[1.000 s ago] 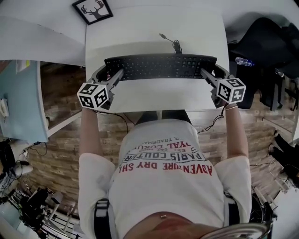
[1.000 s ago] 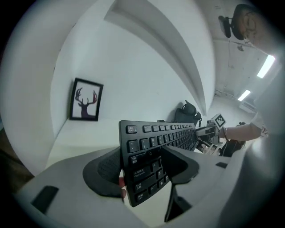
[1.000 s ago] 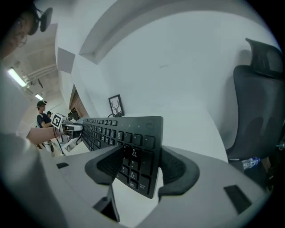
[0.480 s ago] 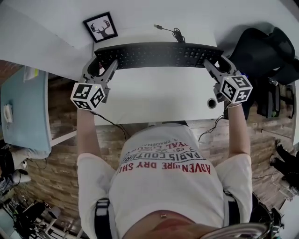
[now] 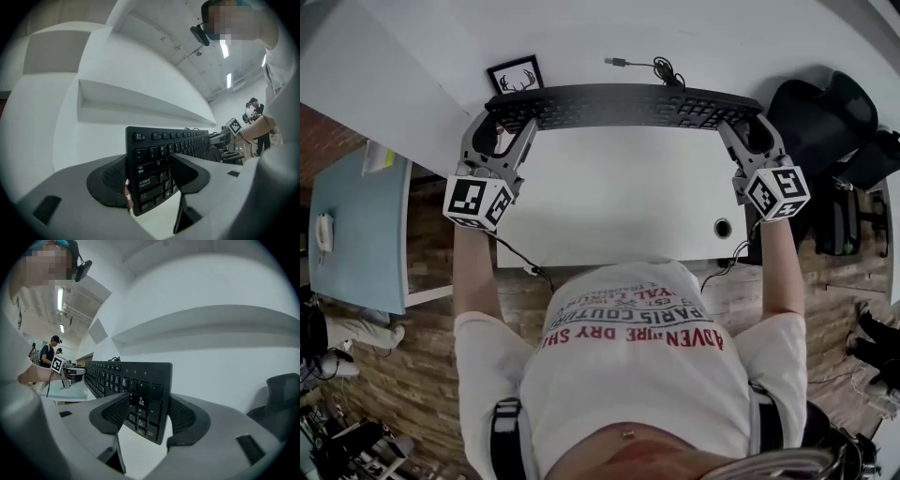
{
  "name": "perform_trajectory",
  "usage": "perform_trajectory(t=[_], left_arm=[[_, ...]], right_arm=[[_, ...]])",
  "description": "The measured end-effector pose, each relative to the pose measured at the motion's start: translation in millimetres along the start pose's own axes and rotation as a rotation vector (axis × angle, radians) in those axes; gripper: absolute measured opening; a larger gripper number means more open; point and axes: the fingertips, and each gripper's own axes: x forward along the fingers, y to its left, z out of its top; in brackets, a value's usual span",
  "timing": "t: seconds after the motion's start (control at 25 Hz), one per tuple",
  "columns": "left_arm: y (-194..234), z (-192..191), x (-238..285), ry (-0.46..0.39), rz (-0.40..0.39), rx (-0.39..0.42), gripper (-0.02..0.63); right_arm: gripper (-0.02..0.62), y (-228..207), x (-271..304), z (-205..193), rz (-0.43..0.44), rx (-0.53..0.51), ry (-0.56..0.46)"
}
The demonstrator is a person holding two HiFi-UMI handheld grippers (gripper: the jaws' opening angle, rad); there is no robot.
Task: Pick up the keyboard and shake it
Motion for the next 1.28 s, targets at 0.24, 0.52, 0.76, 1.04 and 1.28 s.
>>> perform_trajectory(t=[0.24,0.52,0.76,1.04,1.28], left_arm=[[-4.0,14.5,-5.6,-0.074,-0.007,0.045,0.273],[-10.5,17.6,-13.6,-0.085,-0.017,0.203,0.276],[-19.8,24.4,-16.5,-0.114,-0.017,0.260,0.276],[-26.0,26.3,-19.6,-0.114,-0.003,0.281,0.276],[-45.2,39.5,-23.2,-0.092,0.011,0.267,0.277]], right_arm=[[0.273,4.2,-10.9,16.3,-0.044,-0.111,-0.119],[0.275,15.3,-23.8,44.4,-0.105,-0.305,-0.268],[0.275,16.3,-31.5,49.5,-0.175,-0.403,-0.310],[0.275,15.7,-37.0,46.9,-0.176,-0.385,-0.303],[0.275,4.8,-42.4,24.6,-0.093,-0.196,-0.158]])
